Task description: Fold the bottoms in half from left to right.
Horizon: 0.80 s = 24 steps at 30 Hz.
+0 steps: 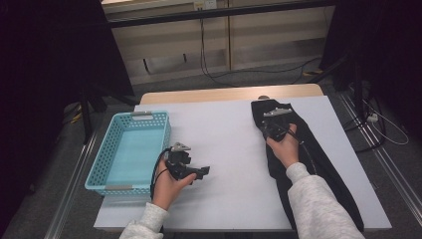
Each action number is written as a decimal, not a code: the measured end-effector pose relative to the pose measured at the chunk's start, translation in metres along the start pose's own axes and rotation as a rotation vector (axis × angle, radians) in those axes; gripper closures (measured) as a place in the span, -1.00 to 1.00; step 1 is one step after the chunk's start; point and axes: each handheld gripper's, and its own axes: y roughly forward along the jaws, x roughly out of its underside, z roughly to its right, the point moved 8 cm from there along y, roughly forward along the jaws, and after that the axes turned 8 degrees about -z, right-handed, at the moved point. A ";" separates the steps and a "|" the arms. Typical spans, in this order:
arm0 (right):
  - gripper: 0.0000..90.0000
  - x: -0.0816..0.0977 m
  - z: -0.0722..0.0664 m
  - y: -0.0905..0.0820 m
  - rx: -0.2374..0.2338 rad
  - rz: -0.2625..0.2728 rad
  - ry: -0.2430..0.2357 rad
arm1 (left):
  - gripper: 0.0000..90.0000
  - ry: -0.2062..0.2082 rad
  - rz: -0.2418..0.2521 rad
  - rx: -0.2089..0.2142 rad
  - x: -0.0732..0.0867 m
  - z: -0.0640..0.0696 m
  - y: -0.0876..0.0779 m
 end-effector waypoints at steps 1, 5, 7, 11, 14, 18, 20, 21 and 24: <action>0.89 0.000 -0.005 0.000 -0.010 -0.002 -0.011 | -0.69 0.003 -0.002 -0.005 0.000 0.000 -0.001; 0.89 0.000 -0.032 -0.002 -0.059 -0.001 -0.075 | -0.70 0.002 0.002 -0.010 -0.003 0.001 -0.007; 0.89 0.002 -0.047 -0.003 -0.087 -0.001 -0.121 | -0.70 0.000 0.004 -0.009 -0.004 0.001 -0.008; 0.89 0.007 -0.078 -0.008 -0.154 0.005 -0.190 | -0.70 -0.021 0.016 -0.023 -0.005 -0.001 -0.011; 0.89 0.011 -0.101 -0.012 -0.226 0.000 -0.225 | -0.72 -0.043 0.028 -0.031 -0.007 -0.004 -0.013; 0.89 0.015 -0.130 -0.017 -0.304 -0.007 -0.274 | -0.72 -0.057 0.040 -0.034 -0.012 -0.006 -0.015; 0.89 0.017 -0.146 -0.019 -0.338 -0.010 -0.300 | -0.72 -0.069 0.047 -0.034 -0.014 -0.008 -0.016; 0.89 0.019 -0.153 -0.020 -0.347 -0.010 -0.318 | -0.72 -0.078 0.052 -0.028 -0.015 -0.009 -0.016; 0.67 0.021 -0.169 -0.024 -0.391 -0.018 -0.324 | -0.76 -0.101 0.056 -0.032 -0.019 -0.013 -0.013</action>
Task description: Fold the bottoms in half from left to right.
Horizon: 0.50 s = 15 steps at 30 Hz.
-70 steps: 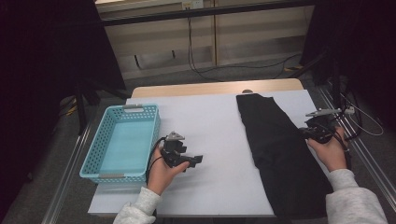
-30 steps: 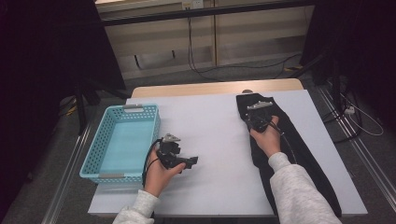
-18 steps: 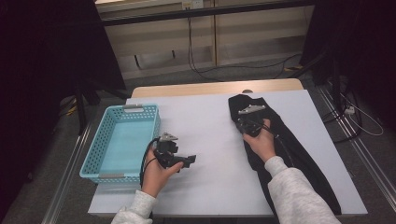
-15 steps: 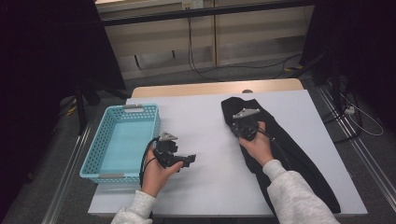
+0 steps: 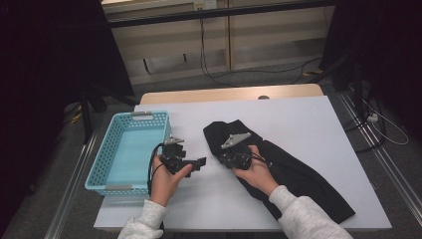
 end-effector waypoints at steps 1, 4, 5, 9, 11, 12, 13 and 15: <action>0.46 -0.001 -0.003 -0.001 -0.014 0.006 0.016 | -0.76 -0.002 -0.004 -0.008 -0.001 -0.001 0.002; 0.18 -0.004 0.001 -0.013 0.012 0.016 0.013 | -0.74 -0.012 -0.006 0.006 -0.005 -0.001 0.010; 0.06 -0.004 0.004 -0.018 0.015 0.019 0.023 | -0.73 -0.019 -0.003 0.005 -0.006 -0.002 0.013; -0.06 0.003 0.019 -0.049 0.034 0.065 0.059 | -0.71 -0.046 -0.018 0.012 -0.011 -0.005 0.028; -0.09 0.007 0.027 -0.067 0.056 0.099 0.073 | -0.70 -0.071 -0.018 0.017 -0.014 -0.008 0.036; -0.10 0.011 0.030 -0.075 0.061 0.112 0.086 | -0.69 -0.078 -0.026 0.022 -0.014 -0.009 0.040; -0.13 0.015 0.034 -0.082 0.073 0.109 0.090 | -0.68 -0.091 -0.030 0.028 -0.016 -0.010 0.044; -0.15 0.027 0.041 -0.094 0.116 0.101 0.094 | -0.66 -0.106 -0.024 0.032 -0.020 -0.012 0.051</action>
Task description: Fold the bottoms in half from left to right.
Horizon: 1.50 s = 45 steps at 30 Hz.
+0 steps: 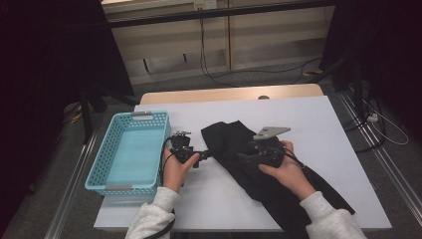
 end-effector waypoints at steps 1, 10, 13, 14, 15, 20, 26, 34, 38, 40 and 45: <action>-0.15 0.005 0.005 -0.006 0.016 0.006 0.009 | -0.63 -0.008 0.006 -0.001 -0.003 -0.001 0.004; -0.15 0.067 0.052 -0.054 0.126 -0.013 0.129 | -0.13 0.035 -0.004 -0.041 -0.025 0.013 0.028; -0.13 0.084 0.065 -0.068 0.159 -0.022 0.160 | 0.14 0.023 -0.017 -0.056 -0.028 0.013 0.030; -0.13 0.089 0.068 -0.072 0.172 -0.025 0.172 | 0.30 0.027 -0.020 -0.068 -0.029 0.012 0.031; -0.12 0.094 0.071 -0.076 0.178 -0.028 0.176 | 0.45 0.016 -0.025 -0.065 -0.030 0.011 0.031; -0.12 0.112 0.079 -0.085 0.189 -0.043 0.212 | 0.85 0.010 -0.038 -0.052 -0.032 0.010 0.031; -0.12 0.123 0.082 -0.092 0.194 -0.057 0.230 | 0.89 -0.003 0.005 -0.125 -0.042 -0.013 0.014; 0.12 0.145 0.080 -0.099 0.194 -0.123 0.266 | 0.90 -0.041 0.023 -0.157 -0.046 -0.034 0.003; 0.32 0.158 0.072 -0.098 0.131 -0.166 0.283 | 0.90 -0.040 0.020 -0.142 -0.044 -0.032 0.007; 0.63 0.160 0.069 -0.098 0.135 -0.160 0.266 | 0.90 -0.048 0.025 -0.144 -0.044 -0.034 0.007; 1.00 0.164 0.077 -0.103 0.107 -0.187 0.287 | 0.90 -0.047 0.030 -0.121 -0.043 -0.032 0.006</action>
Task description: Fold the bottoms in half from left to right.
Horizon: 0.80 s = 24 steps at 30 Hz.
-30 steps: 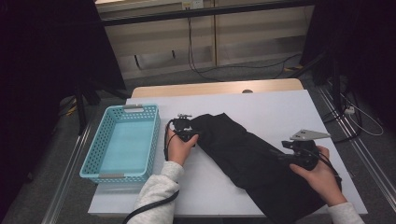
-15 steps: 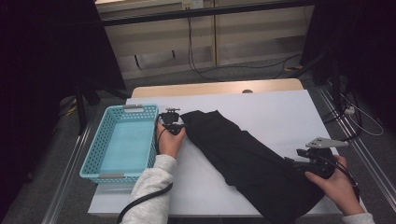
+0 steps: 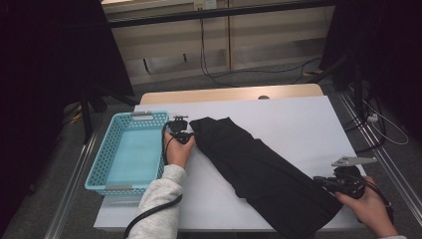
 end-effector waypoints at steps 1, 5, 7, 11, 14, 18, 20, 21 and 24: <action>1.00 -0.001 0.008 -0.001 0.040 -0.001 0.000 | 0.90 -0.005 0.005 0.004 0.000 0.001 0.000; 1.00 -0.002 0.036 -0.007 0.086 0.033 0.066 | 0.90 -0.007 0.014 0.018 0.002 0.002 0.000; 0.90 -0.002 0.027 -0.010 0.001 0.067 0.076 | 0.89 -0.004 0.016 0.018 0.002 0.002 -0.001; 0.49 0.001 0.004 -0.006 -0.016 0.048 0.023 | 0.89 -0.005 0.014 0.020 0.005 0.001 0.000; 0.53 0.003 -0.008 0.000 -0.025 0.033 -0.002 | 0.89 -0.006 0.014 0.018 0.006 0.001 -0.001; 1.00 0.004 -0.021 0.003 -0.051 0.003 -0.022 | 0.89 -0.007 0.014 0.020 0.006 0.001 -0.002; 1.00 0.001 -0.017 0.002 -0.039 -0.014 -0.024 | 0.89 -0.008 0.012 0.019 0.006 0.001 -0.002; 1.00 0.000 -0.012 0.001 -0.019 -0.016 -0.019 | 0.89 -0.009 0.011 0.021 0.006 0.001 -0.002; 1.00 -0.002 0.010 -0.003 -0.004 -0.002 0.035 | 0.89 -0.002 0.003 0.040 0.006 0.005 -0.001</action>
